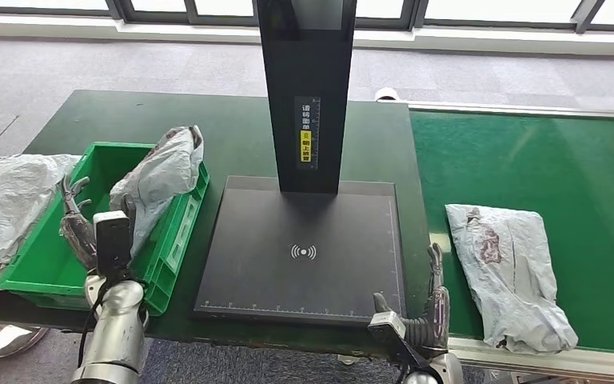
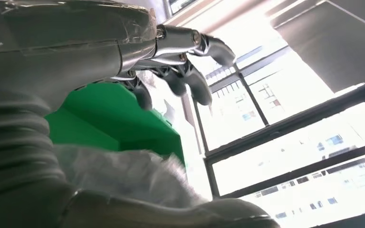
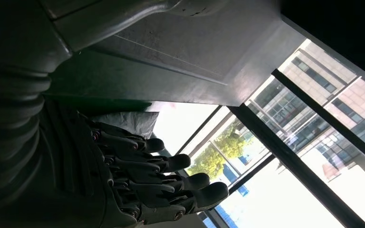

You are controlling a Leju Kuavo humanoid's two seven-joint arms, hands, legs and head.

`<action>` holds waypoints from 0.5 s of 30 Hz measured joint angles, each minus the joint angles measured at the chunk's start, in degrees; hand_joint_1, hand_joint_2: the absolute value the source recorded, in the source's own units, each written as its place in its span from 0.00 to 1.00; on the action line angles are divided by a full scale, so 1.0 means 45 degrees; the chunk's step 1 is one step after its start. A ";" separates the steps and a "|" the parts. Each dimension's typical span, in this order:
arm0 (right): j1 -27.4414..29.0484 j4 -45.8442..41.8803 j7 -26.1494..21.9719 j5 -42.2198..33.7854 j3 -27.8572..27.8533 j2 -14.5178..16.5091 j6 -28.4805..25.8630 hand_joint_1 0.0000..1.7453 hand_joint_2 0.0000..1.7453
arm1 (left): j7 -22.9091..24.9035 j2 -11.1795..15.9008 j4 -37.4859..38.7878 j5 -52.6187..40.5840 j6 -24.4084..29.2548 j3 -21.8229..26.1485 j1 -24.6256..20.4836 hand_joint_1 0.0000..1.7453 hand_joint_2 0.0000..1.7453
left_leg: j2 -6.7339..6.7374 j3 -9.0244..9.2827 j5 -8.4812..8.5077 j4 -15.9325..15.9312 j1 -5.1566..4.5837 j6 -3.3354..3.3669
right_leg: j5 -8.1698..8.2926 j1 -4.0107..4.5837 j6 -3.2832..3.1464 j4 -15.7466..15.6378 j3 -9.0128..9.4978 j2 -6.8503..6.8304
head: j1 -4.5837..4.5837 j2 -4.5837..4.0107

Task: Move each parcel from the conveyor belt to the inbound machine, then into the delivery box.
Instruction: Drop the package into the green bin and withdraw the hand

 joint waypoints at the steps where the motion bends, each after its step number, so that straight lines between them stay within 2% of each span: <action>1: -0.0075 0.0083 0.0000 0.0058 0.0016 0.0001 0.0000 0.00 1.00 | -0.0055 -0.0125 -0.0113 0.0122 0.0021 0.0092 0.0050 0.00 0.00 | -0.0001 -0.0015 0.0009 0.0001 0.0000 -0.0002 | 0.0011 0.0001 0.0000 0.0000 -0.0009 -0.0002 | 0.0001 -0.0001; 8: -0.0582 0.0766 0.0000 0.0179 0.0427 0.0009 0.0004 0.00 1.00 | -0.0820 -0.1509 -0.1674 -0.0806 0.0043 0.1878 0.0365 0.00 0.00 | 0.0054 -0.0127 0.0038 0.0017 -0.0001 -0.0012 | 0.0079 0.0001 0.0004 -0.0001 -0.0138 0.0056 | 0.0004 0.0002; 15: -0.0722 0.1076 0.0000 0.0179 0.0608 0.0009 0.0005 0.00 1.00 | -0.0857 -0.2004 -0.2350 -0.0854 0.0044 0.2617 0.0432 0.00 0.00 | 0.0052 -0.0169 0.0032 0.0016 0.0002 -0.0016 | 0.0072 0.0006 0.0001 -0.0001 -0.0180 0.0054 | 0.0001 0.0001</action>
